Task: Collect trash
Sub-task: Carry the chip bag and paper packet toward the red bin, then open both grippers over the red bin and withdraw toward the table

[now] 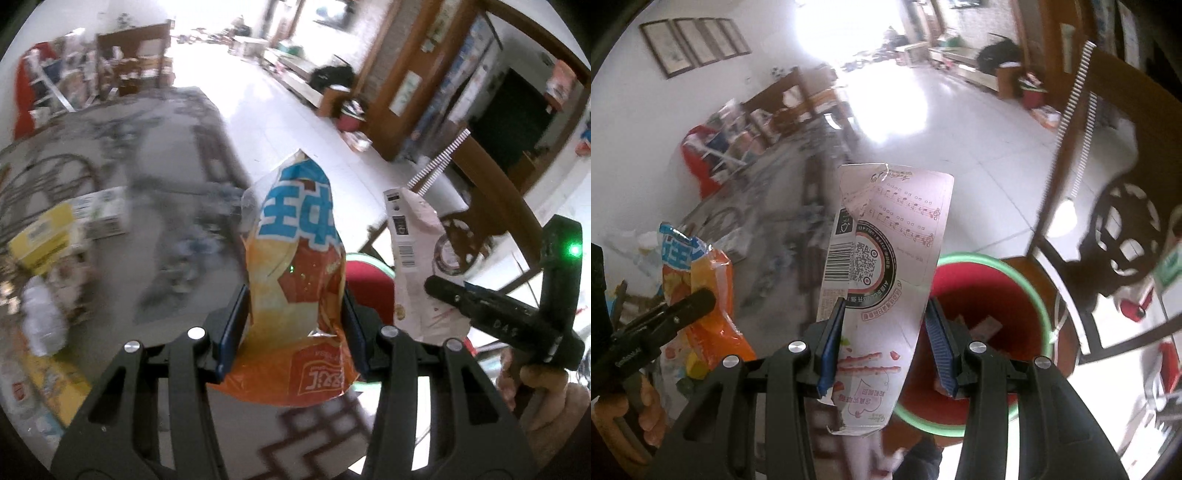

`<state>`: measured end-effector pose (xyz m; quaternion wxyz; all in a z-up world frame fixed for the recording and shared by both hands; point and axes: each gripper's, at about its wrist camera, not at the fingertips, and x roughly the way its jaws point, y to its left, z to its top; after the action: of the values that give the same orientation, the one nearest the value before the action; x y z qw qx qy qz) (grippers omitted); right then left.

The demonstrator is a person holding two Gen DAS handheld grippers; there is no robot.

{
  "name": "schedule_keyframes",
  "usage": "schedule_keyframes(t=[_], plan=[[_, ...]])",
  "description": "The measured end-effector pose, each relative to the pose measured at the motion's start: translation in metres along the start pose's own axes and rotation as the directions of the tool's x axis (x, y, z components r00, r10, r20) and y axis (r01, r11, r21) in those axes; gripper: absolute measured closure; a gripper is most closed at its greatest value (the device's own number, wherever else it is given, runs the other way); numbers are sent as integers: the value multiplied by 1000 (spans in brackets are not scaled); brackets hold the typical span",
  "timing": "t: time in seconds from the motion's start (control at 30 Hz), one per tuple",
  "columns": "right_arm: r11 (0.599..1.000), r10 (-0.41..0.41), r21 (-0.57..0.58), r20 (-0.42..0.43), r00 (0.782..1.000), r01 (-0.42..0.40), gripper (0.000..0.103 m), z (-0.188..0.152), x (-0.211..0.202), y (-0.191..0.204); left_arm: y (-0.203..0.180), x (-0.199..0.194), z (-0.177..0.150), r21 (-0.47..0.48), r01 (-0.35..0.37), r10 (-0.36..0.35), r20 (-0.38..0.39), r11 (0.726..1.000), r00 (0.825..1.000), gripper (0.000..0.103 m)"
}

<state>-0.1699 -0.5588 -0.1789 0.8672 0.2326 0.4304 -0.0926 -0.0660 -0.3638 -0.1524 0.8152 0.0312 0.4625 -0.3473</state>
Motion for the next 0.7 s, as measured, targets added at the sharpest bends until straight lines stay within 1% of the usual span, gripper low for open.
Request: schedule_keyframes(t=[0.1, 0.2, 0.3, 0.33, 0.37, 0.43, 0.47, 0.53, 0.63, 0.7], plan=[[999, -38, 25, 1, 999, 37, 62, -3, -5, -16, -27, 21, 4, 61, 52, -50, -34, 997, 998, 56], [996, -72, 50, 0, 997, 72, 62, -6, -11, -32, -48, 33, 6, 111, 85, -80, -54, 990, 995, 56], [992, -96, 80, 1, 995, 96, 62, -10, -16, -47, -59, 43, 8, 135, 104, -94, -73, 985, 993, 55], [991, -101, 89, 0, 995, 101, 61, -12, -17, -51, -63, 47, 8, 139, 111, -100, -85, 984, 991, 52], [990, -108, 95, -2, 994, 108, 57, -13, -19, -54, -65, 50, 9, 138, 111, -99, -91, 984, 991, 47], [985, -137, 102, -1, 991, 136, 54, -15, -21, -57, -65, 53, 9, 129, 118, -105, -100, 985, 989, 44], [985, -140, 105, 4, 990, 139, 51, -14, -22, -58, -64, 53, 9, 125, 118, -105, -101, 985, 989, 38], [985, -137, 112, 13, 991, 134, 51, -14, -24, -59, -62, 50, 10, 117, 109, -98, -88, 987, 991, 30], [987, -128, 105, 20, 992, 126, 51, -12, -24, -55, -55, 43, 11, 97, 94, -88, -67, 991, 994, 30], [990, -115, 90, 23, 993, 112, 51, -8, -22, -48, -45, 32, 11, 79, 77, -74, -40, 994, 996, 30]])
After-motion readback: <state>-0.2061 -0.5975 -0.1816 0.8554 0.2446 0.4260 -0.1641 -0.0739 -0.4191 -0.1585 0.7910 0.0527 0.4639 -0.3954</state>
